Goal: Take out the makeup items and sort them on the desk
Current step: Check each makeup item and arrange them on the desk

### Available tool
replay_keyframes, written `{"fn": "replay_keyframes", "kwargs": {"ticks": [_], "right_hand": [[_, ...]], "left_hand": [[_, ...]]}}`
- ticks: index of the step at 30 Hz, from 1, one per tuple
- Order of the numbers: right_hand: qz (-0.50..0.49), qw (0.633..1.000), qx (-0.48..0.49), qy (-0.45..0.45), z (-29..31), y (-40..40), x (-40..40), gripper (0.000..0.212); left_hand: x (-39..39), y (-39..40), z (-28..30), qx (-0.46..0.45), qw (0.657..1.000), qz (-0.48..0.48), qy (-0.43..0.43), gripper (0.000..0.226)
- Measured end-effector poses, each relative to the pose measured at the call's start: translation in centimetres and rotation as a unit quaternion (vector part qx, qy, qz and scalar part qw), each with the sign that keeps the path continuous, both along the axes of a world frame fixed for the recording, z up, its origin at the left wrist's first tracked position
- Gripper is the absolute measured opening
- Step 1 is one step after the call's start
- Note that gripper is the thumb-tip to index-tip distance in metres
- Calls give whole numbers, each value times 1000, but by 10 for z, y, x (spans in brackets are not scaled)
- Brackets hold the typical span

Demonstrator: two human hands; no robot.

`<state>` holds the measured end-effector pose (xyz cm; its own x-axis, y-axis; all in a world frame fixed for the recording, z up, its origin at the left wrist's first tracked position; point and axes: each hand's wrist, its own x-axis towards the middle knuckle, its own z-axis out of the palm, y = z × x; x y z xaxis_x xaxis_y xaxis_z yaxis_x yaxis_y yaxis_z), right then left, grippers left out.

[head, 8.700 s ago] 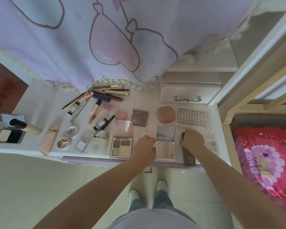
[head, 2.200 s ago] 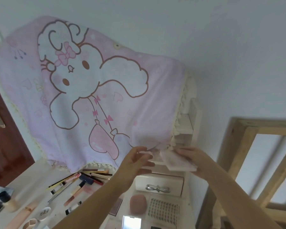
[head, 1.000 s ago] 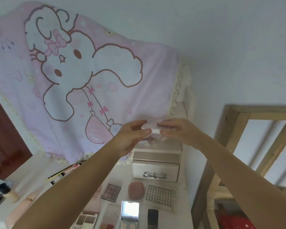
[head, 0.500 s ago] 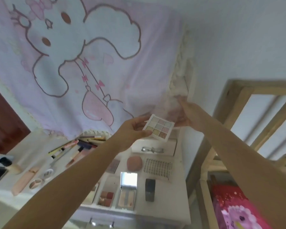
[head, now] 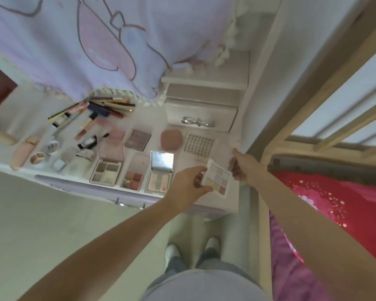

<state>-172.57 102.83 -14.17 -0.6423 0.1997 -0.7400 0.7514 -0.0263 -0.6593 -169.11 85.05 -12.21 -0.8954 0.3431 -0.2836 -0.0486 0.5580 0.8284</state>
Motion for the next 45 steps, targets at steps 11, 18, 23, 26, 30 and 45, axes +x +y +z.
{"fn": "replay_keyframes", "kwargs": {"ticks": [11, 18, 23, 26, 30, 45], "right_hand": [[-33, 995, -81, 36, -11, 4, -13, 49], [-6, 996, -78, 49, -10, 21, 0, 42], [78, 997, 3, -27, -32, 33, 11, 48], [150, 984, 56, -77, -48, 30, 17, 47], [230, 959, 130, -100, -55, 24, 12, 50], [429, 834, 344, 44, -35, 36, -51, 21]], "left_hand": [[-5, 10, 0, -4, 999, 45, 8, 37], [10, 18, -7, 7, 999, 34, 5, 40], [32, 28, -36, 20, 992, 82, -99, 45], [41, 29, -55, -14, 985, 108, -131, 45], [42, 30, -72, -73, 985, 99, -121, 44], [26, 42, -88, -287, 956, -17, -66, 38]]}}
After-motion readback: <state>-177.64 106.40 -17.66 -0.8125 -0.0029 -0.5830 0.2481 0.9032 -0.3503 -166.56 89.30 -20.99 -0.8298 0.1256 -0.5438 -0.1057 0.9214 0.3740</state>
